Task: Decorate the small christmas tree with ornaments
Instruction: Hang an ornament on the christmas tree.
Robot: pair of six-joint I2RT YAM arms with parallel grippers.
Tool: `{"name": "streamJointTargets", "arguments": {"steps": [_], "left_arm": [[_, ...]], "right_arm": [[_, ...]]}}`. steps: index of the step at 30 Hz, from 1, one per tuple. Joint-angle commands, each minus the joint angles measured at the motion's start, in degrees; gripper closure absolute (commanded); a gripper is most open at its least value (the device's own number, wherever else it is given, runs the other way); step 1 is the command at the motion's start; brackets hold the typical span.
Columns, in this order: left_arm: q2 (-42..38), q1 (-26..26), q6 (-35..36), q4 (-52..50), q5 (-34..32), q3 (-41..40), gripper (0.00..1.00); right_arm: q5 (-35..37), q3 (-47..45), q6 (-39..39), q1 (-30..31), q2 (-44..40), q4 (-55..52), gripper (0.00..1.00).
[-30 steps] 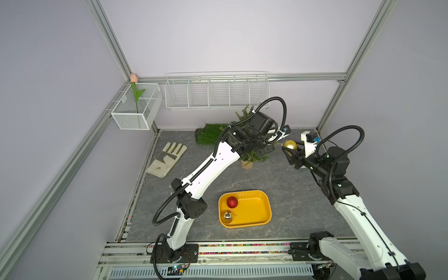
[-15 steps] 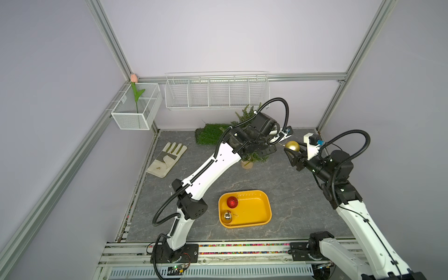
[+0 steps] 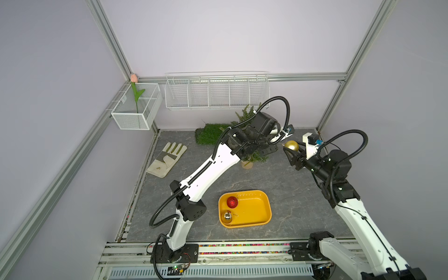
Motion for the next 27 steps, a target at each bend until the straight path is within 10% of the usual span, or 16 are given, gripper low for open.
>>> {"name": "streamJointTargets", "arguments": {"steps": [1, 27], "left_arm": [[-0.5, -0.3, 0.8, -1.6, -2.5, 1.3, 1.00], [0.7, -0.8, 1.4, -2.3, -0.4, 1.3, 1.00]], "right_arm": [[-1.1, -0.4, -0.7, 0.0, 1.4, 1.5, 0.66], [-4.7, -2.2, 0.5, 0.0, -0.6, 8.8, 0.66]]}}
